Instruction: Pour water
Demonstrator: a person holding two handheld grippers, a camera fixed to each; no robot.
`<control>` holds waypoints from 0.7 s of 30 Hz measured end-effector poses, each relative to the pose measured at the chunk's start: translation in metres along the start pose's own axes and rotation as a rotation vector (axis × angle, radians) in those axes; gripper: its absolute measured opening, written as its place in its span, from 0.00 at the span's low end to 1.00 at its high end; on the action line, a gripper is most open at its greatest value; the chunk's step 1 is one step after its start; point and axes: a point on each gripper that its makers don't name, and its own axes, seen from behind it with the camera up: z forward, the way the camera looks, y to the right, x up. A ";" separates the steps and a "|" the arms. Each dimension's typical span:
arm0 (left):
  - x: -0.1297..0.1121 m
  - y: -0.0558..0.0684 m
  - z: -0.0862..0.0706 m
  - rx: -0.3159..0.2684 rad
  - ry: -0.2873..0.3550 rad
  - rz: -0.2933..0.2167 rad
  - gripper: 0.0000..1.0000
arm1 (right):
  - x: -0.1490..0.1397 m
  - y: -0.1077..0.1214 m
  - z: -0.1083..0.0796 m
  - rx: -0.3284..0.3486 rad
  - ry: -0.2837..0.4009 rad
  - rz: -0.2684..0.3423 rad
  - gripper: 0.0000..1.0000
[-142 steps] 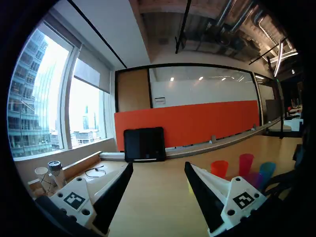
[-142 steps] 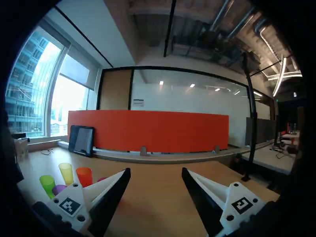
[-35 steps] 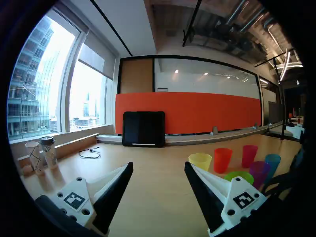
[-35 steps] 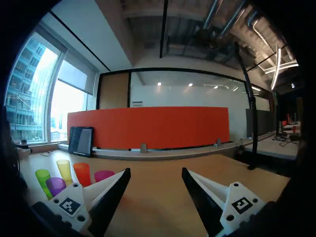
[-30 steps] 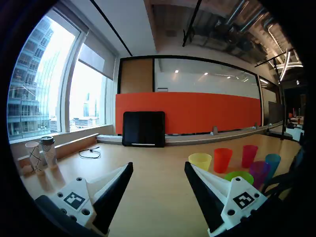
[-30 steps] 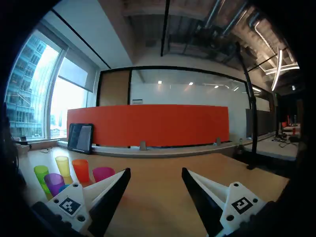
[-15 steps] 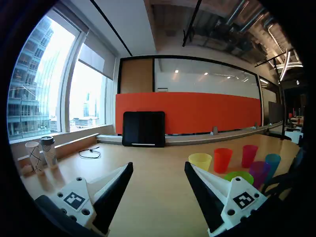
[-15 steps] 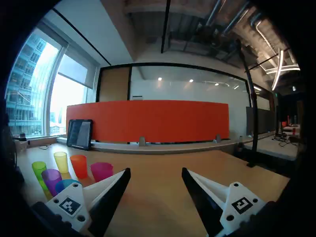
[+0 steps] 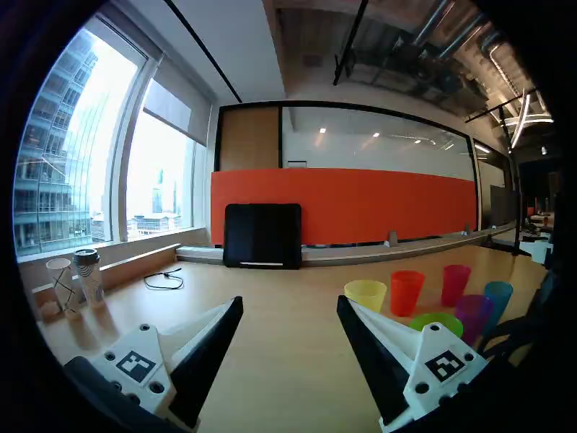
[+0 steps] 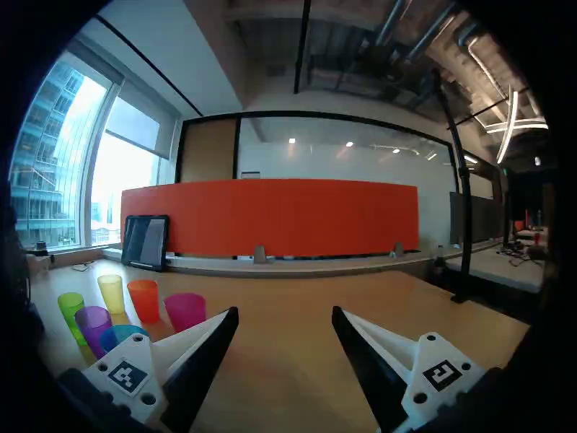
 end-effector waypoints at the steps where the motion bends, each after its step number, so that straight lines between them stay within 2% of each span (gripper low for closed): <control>1: 0.000 0.000 0.000 0.000 0.000 0.000 0.97 | 0.000 0.000 0.000 -0.001 -0.001 0.000 1.00; 21: 0.000 -0.001 0.000 0.000 0.000 0.000 0.97 | 0.002 -0.001 -0.001 -0.001 -0.003 0.001 1.00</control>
